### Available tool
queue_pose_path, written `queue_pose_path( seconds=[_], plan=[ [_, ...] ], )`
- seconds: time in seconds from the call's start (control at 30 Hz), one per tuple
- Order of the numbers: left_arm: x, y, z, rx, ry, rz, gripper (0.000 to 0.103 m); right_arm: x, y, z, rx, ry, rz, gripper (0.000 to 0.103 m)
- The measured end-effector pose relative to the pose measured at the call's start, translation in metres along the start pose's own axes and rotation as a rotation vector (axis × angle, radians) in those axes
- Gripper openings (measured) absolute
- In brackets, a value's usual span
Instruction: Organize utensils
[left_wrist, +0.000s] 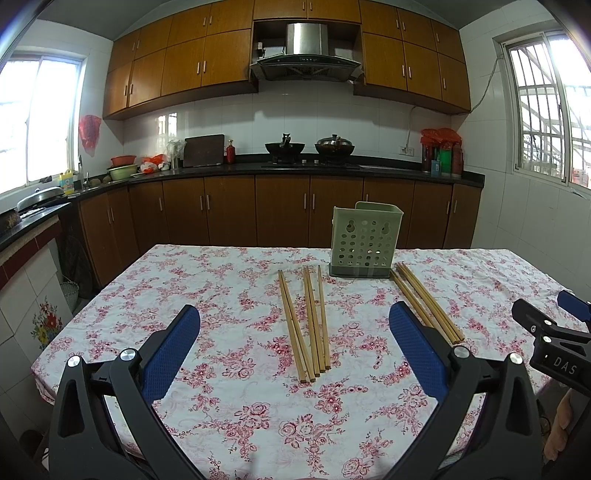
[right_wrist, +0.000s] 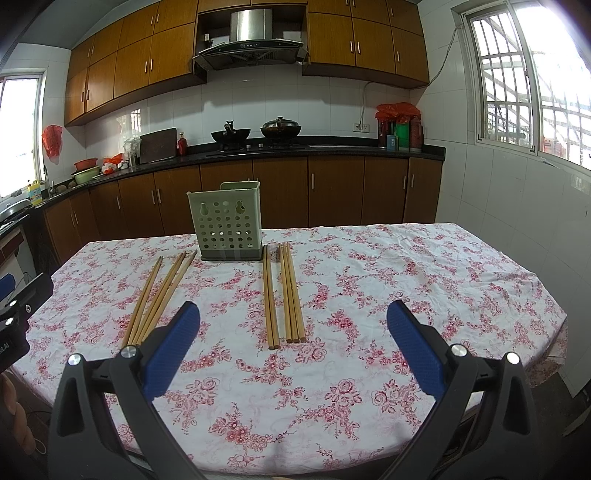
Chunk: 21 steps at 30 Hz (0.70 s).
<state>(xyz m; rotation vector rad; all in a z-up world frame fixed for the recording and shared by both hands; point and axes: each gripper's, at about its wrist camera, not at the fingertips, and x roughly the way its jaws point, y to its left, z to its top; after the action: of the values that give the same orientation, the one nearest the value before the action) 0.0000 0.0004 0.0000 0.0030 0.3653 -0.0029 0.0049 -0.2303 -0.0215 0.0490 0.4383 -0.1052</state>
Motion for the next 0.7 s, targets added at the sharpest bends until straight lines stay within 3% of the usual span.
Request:
queue_pose_path(
  seconds=[0.7],
  plan=[
    [0.0011,0.001,-0.0021,0.001,0.002,0.001,0.102,0.0003,-0.0007,-0.0006,0.003,0.0,0.002,0.099]
  ],
)
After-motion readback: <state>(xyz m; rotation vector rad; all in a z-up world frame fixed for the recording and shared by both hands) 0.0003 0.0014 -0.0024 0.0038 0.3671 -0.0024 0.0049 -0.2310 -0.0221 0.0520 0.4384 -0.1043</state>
